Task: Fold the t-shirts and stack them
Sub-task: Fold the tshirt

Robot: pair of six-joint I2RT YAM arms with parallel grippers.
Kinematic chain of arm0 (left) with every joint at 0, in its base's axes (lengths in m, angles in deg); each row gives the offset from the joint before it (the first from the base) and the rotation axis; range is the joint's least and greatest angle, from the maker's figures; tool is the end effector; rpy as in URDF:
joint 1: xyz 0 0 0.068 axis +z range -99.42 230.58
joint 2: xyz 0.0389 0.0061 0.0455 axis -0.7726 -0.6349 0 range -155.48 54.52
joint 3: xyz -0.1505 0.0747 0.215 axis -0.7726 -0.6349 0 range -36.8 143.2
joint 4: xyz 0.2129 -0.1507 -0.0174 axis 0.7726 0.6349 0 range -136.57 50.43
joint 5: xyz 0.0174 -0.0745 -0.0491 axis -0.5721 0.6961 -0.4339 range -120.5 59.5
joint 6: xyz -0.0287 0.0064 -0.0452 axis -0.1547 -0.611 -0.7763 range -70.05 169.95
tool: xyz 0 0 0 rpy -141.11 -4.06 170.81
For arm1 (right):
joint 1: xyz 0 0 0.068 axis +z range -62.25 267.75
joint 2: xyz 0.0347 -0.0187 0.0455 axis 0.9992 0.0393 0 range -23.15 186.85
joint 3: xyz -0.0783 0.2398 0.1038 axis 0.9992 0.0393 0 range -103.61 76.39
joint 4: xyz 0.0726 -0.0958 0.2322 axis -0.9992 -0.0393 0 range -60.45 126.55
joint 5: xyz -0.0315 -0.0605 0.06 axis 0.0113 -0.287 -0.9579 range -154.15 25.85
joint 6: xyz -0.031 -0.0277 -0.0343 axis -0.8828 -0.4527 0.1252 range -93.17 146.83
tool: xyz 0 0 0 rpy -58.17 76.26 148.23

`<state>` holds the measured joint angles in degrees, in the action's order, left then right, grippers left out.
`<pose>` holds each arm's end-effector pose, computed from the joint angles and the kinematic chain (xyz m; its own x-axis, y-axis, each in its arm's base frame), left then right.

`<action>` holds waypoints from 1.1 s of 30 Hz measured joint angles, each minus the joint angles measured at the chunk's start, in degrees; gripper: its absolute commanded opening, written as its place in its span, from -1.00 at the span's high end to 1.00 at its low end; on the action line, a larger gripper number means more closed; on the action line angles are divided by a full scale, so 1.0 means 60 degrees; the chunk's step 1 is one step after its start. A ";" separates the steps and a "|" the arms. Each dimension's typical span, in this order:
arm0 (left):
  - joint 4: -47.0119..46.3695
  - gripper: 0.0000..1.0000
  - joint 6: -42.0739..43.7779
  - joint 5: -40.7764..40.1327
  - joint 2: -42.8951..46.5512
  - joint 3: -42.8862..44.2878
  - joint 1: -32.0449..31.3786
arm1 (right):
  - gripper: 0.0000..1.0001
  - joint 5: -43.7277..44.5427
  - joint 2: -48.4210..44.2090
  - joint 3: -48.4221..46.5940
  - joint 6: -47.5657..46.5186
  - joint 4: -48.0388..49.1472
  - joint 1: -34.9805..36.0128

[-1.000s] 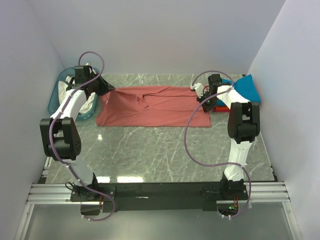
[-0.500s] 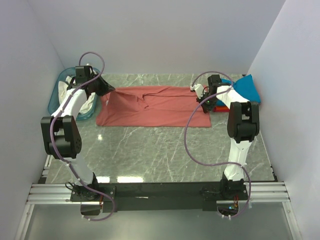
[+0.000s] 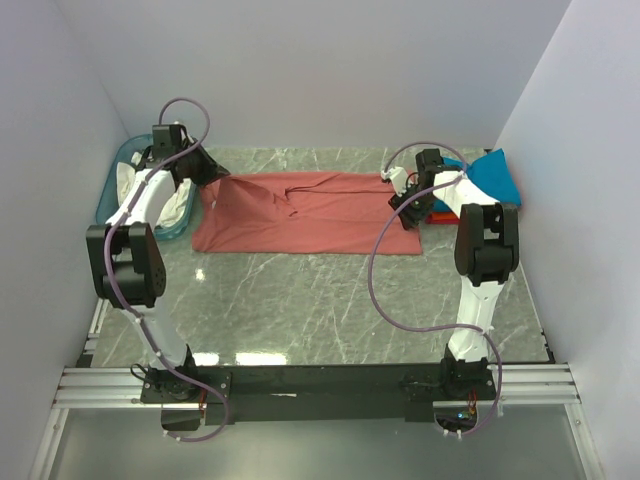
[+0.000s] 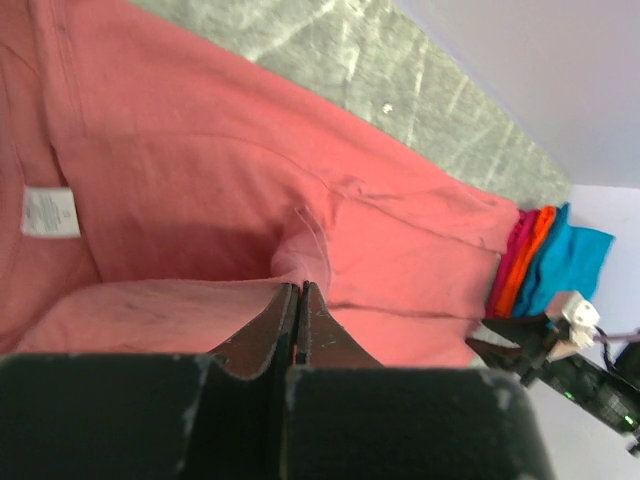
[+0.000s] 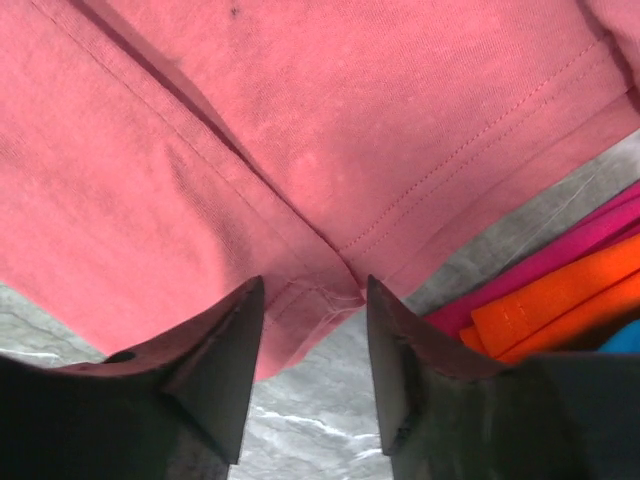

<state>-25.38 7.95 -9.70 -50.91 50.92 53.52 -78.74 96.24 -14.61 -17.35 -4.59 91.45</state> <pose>0.4254 0.0091 0.2833 -0.6186 -0.6581 -0.4292 -0.2502 0.6828 -0.6864 0.4301 0.0368 0.1782 -0.5655 -0.7125 -0.4153 -0.7594 0.6463 -0.0747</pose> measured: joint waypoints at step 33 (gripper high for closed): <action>0.1086 0.99 0.0189 -0.0947 -0.2248 0.1993 0.0080 | -0.18 -0.1432 -0.1643 0.0608 0.0259 -0.0113 0.0860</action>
<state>-18.87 9.09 -15.38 -64.40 62.88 54.00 -87.33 86.38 -10.96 -15.80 -5.27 96.61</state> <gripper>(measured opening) 0.018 0.590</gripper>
